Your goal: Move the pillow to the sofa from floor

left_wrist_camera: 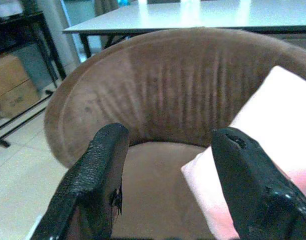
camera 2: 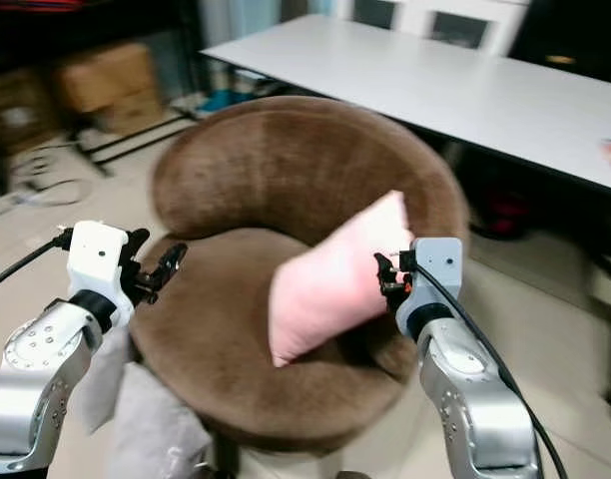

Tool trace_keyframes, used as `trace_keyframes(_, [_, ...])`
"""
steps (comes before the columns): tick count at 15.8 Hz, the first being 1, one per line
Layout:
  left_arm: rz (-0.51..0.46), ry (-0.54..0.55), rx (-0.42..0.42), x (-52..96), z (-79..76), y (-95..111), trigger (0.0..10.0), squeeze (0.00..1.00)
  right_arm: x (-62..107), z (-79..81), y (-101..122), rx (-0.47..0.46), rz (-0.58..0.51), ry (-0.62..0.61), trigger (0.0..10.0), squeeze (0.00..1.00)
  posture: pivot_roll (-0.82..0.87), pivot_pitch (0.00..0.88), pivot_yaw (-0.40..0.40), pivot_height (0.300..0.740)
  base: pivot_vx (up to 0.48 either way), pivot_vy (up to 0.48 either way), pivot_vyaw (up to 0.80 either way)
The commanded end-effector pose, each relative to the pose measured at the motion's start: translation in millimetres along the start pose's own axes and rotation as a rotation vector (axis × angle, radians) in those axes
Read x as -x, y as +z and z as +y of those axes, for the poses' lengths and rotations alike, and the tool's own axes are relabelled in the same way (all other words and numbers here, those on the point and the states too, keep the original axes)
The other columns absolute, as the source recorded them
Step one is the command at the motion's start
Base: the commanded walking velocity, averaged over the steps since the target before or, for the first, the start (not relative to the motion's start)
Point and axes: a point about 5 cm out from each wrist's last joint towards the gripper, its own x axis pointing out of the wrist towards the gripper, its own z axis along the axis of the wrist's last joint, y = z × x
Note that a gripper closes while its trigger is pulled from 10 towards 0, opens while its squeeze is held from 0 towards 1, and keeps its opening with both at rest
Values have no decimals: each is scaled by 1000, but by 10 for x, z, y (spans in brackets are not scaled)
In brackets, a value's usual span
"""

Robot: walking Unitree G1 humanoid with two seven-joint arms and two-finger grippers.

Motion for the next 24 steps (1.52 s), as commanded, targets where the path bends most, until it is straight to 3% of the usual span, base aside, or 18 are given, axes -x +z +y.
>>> trace_keyframes(1, [-1, -3, -4, -25, -26, 9, 10000, 0, -4, 26, 44, 19, -2, 11, 10000, 0, -141, 0, 13, 740, -251, 0, 0])
trace_keyframes(5, [-3, 22, 1, -31, -28, -12, 10000, 0, -24, 3, 29, 86, 29, 1, 10000, 0, -126, 0, -11, 740, 0, 0, 0])
trace_keyframes(11, [-2, 40, 11, 21, -66, -43, 10000, 0, 25, -55, -27, 93, 53, -6, 10000, 0, -115, 0, -38, 740, -167, 0, 0])
trace_keyframes(19, [-12, 51, 8, -47, -52, 12, 10000, 0, 12, -15, 27, 79, 22, 5, 10000, 0, -119, 0, -29, 740, -159, 0, 0])
trace_keyframes(24, [-11, 54, 12, -51, -35, 9, 10000, 0, -10, 14, 42, 77, 11, 27, 10000, 0, -110, 0, -36, 740, 0, 354, 0])
